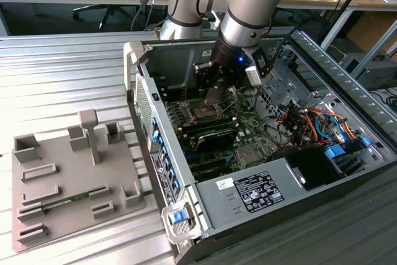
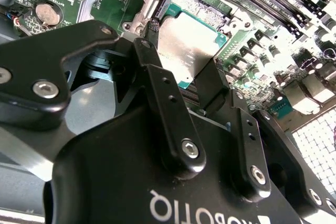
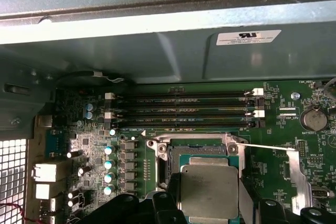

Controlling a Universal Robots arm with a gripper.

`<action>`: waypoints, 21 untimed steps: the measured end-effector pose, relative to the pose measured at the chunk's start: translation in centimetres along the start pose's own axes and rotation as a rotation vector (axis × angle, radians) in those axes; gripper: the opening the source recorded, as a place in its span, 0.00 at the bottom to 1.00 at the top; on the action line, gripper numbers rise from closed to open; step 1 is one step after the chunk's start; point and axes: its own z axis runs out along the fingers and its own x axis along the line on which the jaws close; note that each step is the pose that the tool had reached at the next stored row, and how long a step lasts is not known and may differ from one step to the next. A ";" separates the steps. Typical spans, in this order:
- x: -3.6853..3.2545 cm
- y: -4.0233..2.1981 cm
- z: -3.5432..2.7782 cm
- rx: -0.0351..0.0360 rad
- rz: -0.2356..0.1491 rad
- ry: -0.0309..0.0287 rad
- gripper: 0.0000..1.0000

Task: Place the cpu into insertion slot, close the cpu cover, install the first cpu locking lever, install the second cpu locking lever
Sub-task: 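Place the cpu into insertion slot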

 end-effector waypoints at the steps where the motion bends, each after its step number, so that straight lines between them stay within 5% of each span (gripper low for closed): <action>1: 0.04 0.00 0.07 -0.0001 0.000 -0.0001 0.53; 21: 0.31 -0.09 0.98 -0.0003 0.000 -0.0002 0.53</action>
